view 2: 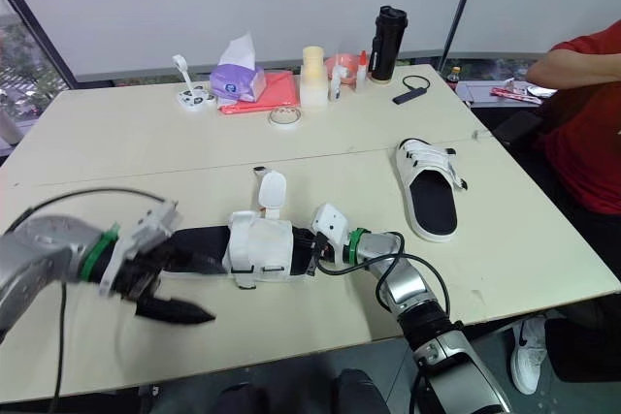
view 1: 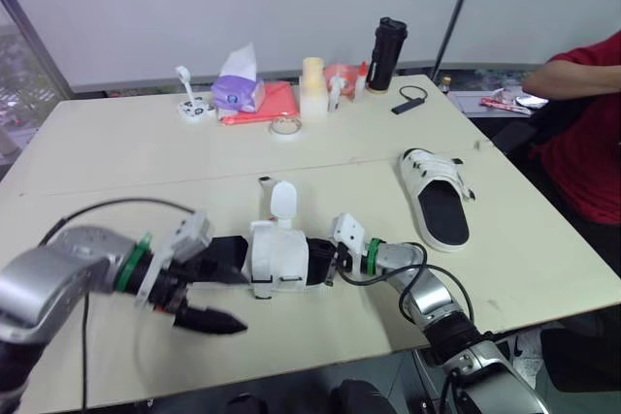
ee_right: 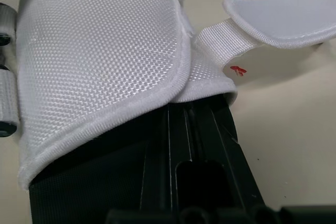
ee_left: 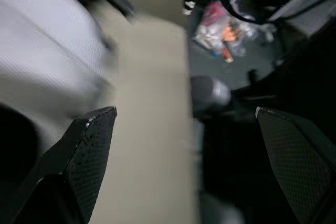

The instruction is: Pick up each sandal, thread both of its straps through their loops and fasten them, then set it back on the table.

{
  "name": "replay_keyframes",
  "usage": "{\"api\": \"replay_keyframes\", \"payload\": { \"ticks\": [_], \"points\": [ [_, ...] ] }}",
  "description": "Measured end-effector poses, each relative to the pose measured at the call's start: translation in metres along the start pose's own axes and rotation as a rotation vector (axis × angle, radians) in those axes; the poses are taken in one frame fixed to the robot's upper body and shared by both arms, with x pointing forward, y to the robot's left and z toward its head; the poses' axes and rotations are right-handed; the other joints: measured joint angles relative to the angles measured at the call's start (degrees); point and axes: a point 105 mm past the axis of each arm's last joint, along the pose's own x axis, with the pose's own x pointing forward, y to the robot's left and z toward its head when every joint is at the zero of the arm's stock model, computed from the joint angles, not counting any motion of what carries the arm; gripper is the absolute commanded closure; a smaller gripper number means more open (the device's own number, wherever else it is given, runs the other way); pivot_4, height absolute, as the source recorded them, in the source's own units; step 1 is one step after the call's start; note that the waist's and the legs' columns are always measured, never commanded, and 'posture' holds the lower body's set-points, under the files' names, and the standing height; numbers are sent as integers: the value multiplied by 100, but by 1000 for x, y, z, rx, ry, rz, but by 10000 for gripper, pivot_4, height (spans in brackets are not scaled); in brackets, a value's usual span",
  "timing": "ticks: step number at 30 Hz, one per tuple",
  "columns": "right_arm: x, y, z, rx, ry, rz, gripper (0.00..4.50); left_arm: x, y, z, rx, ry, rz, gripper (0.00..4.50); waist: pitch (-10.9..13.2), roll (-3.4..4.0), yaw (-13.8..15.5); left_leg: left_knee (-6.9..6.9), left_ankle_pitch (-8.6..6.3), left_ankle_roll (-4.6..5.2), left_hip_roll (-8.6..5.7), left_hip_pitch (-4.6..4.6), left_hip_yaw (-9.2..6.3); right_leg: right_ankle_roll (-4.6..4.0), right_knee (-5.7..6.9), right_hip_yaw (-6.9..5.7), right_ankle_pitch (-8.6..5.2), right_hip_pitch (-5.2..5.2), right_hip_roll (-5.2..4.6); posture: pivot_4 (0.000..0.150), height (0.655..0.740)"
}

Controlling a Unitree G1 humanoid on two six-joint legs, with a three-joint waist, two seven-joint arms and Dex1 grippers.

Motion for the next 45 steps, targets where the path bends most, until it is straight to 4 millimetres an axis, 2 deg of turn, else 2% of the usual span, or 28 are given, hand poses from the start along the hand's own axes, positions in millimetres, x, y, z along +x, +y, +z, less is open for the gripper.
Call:
{"api": "replay_keyframes", "payload": {
  "ticks": [2, 10, 25, 35, 38, 39, 40, 41, 45],
  "points": [
    [0, -1, -3, 8, 8, -2, 45000, 6, 4, -2, -2, -52, 53, 738, -10, -13, 22, -2, -1, -1, 0, 29, 2, -31, -5, -2, -18, 28, -1, 1500, 7394],
    [1, -1, -2, 5, 8, 14, 45000, 22, 20, -6, 38, -145, 195, 738, -28, -25, 37, -8, -1, -1, 2, 25, 5, -33, -5, 4, -18, 21, -1, 1500, 7394],
    [1, 0, -2, 5, 9, 19, 45000, 16, 31, -16, 37, -101, 213, 738, -27, -22, 37, -12, -2, 0, 8, 23, 7, -38, -8, 4, -20, 16, -4, 1500, 7394],
    [1, -1, -2, 6, 8, 15, 45000, 37, 36, -9, 59, -135, 198, 738, -29, -24, 40, -13, -3, 0, 10, 22, 8, -38, -9, 4, -20, 16, -4, 1500, 7394],
    [1, -1, -2, 6, 8, 11, 45000, 39, 35, -10, 56, -131, 192, 9045, -29, -22, 37, -14, -3, 0, 10, 22, 8, -38, -9, 5, -21, 15, -4, 1500, 7394],
    [1, -1, -2, 6, 7, 11, 45000, 39, 35, -10, 56, -130, 191, 14790, -29, -22, 36, -14, -3, 0, 10, 22, 8, -38, -9, 5, -21, 15, -4, 1500, 7394],
    [1, -1, -2, 6, 8, 10, 45000, 39, 35, -10, 55, -130, 192, 18011, -29, -22, 36, -14, -3, 0, 10, 22, 8, -38, -9, 5, -21, 15, -4, 1500, 7394],
    [1, -1, -2, 6, 7, 10, 45000, 39, 35, -10, 55, -129, 192, 24574, -28, -22, 36, -14, -3, 0, 11, 22, 8, -38, -10, 5, -21, 15, -5, 1500, 7394],
    [1, -1, -2, 6, 7, 10, 45000, 39, 35, -13, 42, -124, 191, 44582, -28, -21, 33, -15, -3, 0, 12, 22, 8, -39, -10, 5, -21, 14, -7, 1500, 7394]
  ]
}}
